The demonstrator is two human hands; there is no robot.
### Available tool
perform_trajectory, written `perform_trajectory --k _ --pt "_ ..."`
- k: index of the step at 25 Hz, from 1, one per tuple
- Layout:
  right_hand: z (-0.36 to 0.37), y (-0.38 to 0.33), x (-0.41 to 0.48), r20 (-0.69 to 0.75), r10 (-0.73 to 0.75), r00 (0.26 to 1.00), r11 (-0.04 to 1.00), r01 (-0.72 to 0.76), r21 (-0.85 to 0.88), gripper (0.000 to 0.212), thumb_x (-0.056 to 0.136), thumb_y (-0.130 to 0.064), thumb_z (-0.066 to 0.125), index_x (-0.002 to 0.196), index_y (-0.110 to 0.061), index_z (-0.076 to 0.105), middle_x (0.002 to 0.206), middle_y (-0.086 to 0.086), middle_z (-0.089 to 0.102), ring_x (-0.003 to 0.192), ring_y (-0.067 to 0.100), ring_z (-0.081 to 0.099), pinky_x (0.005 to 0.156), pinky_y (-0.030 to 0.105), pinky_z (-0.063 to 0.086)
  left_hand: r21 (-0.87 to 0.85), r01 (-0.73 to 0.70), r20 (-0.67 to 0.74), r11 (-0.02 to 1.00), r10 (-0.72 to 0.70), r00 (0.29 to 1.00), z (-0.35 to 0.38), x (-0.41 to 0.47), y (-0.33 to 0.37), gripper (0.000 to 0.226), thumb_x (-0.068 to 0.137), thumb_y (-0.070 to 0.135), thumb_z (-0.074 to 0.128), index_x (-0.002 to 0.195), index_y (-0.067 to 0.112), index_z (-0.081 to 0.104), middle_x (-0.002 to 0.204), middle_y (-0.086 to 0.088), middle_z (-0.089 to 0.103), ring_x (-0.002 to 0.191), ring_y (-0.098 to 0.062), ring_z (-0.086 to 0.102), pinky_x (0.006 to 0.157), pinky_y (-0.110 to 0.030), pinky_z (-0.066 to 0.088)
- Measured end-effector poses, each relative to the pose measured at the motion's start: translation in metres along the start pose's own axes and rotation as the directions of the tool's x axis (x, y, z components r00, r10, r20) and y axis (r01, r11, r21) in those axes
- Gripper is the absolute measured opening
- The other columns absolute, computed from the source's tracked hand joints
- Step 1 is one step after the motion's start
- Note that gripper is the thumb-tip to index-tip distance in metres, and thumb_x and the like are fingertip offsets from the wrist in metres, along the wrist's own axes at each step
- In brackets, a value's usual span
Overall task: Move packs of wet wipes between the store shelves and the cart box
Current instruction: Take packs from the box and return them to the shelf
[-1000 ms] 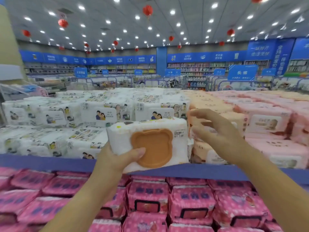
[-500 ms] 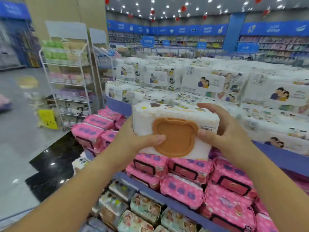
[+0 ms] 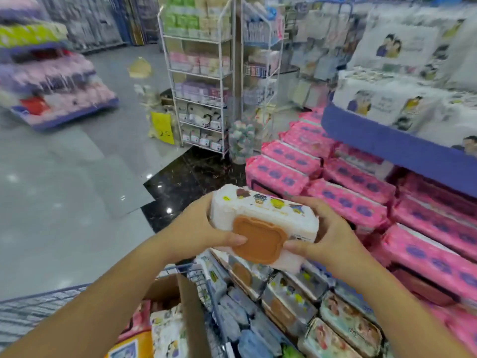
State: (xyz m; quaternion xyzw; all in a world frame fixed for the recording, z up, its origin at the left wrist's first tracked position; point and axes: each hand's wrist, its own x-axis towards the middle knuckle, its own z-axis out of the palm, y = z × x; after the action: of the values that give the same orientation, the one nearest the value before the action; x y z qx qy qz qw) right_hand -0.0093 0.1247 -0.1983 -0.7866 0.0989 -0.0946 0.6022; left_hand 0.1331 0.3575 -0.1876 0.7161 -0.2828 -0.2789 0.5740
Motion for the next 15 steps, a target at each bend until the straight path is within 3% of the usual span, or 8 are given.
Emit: perform_trajectory --k 3,6,9,11,15 --pt "0.052 0.051 0.036 0.069 0.083 0.994 0.996 -0.084 0.0 0.086 0.049 -0.041 0.099 0.124 -0.046 0.058 0.124 -0.013 0.066 0.113 0.009 0.065 0.094 0.038 0.057 -0.015 0.147 -0.016 0.989 -0.148 0.989 -0.03 0.006 -0.067 0.074 0.074 -0.004 0.086 0.136 0.023 0.057 0.126 0.003 0.073 0.117 -0.018 0.069 0.093 -0.038 0.059" --pt "0.1 0.101 0.065 0.1 0.137 0.986 0.99 -0.133 -0.048 0.084 0.057 -0.021 0.098 0.125 -0.044 0.054 0.121 -0.026 0.06 0.108 -0.014 0.056 0.087 0.012 0.05 -0.056 0.281 -0.048 0.958 -0.284 0.958 -0.049 0.019 -0.136 0.069 0.076 -0.007 0.083 0.134 0.019 0.058 0.128 -0.001 0.073 0.121 -0.023 0.067 0.095 -0.037 0.058" --pt "0.136 0.152 0.097 0.094 0.201 0.975 0.977 -0.192 -0.092 0.085 0.058 -0.023 0.098 0.116 -0.058 0.046 0.115 -0.042 0.052 0.111 -0.019 0.05 0.082 0.007 0.045 -0.034 0.345 -0.019 0.938 -0.346 0.938 -0.073 0.053 -0.192 0.066 0.073 -0.012 0.083 0.127 0.019 0.063 0.125 -0.004 0.074 0.119 -0.025 0.068 0.097 -0.044 0.057" --pt "0.159 0.186 0.123 0.078 0.216 0.973 0.968 -0.203 -0.149 0.088 0.058 -0.023 0.098 0.116 -0.06 0.041 0.113 -0.052 0.041 0.111 -0.023 0.045 0.083 0.01 0.042 0.063 0.37 -0.015 0.927 -0.369 0.929 -0.098 0.086 -0.229 0.066 0.069 -0.008 0.087 0.123 0.022 0.065 0.121 -0.001 0.075 0.112 -0.017 0.071 0.093 -0.04 0.06" --pt "0.194 0.255 0.186 -0.013 0.174 0.985 0.952 -0.171 -0.253 0.089 0.06 -0.031 0.096 0.122 -0.059 0.038 0.118 -0.039 0.042 0.112 -0.017 0.046 0.088 0.011 0.042 0.28 0.268 0.016 0.922 -0.284 0.959 -0.14 0.163 -0.303 0.069 0.066 0.002 0.093 0.12 0.036 0.066 0.114 0.013 0.076 0.105 -0.004 0.071 0.087 -0.028 0.059"
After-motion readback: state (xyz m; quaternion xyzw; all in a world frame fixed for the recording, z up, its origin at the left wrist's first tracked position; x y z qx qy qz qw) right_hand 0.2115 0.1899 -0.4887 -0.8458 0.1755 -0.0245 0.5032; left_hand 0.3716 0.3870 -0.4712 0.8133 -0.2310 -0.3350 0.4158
